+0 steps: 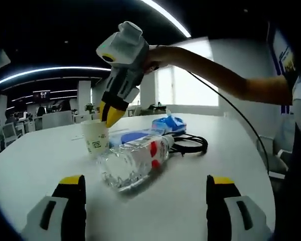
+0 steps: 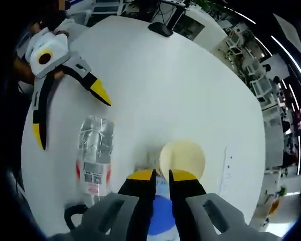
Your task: Arrange the tabletop items into an orderly group along one side of the table until the central work area is clear of visible clutter.
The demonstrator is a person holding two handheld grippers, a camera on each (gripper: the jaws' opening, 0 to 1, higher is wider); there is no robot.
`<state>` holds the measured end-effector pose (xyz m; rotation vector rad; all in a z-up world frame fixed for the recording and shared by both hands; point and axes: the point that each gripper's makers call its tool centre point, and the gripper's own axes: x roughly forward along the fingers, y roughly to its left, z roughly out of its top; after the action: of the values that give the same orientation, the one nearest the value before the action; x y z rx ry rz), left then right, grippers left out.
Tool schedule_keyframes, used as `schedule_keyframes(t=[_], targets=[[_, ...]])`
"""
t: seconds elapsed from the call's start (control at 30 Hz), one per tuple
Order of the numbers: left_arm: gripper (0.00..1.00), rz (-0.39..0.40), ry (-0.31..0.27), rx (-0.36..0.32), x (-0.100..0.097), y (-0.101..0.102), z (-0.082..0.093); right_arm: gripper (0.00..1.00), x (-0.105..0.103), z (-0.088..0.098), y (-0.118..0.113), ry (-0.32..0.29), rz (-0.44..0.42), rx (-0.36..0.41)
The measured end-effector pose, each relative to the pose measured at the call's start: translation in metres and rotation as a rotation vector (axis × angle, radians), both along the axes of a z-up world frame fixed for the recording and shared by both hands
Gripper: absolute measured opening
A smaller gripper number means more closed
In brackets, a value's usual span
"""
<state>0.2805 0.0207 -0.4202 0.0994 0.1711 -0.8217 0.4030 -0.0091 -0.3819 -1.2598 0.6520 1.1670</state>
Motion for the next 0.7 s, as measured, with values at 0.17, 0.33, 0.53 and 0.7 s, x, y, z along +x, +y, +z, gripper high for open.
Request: schedule_keyframes(t=[0.17,0.33,0.53,0.7], targets=[[1.0,-0.007,0.003,-0.001,0.0,-0.001,0.0,0.09,-0.001,0.004,-0.004,-0.004,-0.002,0.008],[1.0,-0.015,0.003,-0.006,-0.001,-0.002,0.0,0.09,-0.002,0.016,-0.003,-0.014,-0.015,0.049],[1.0,-0.019,0.003,-0.022,-0.001,-0.003,0.002,0.09,-0.004,0.024,-0.007,-0.024,-0.019,0.065],[1.0,-0.025,-0.027,0.002,-0.001,-0.004,0.004,0.14,-0.006,0.031,-0.011,-0.045,-0.038,0.096]])
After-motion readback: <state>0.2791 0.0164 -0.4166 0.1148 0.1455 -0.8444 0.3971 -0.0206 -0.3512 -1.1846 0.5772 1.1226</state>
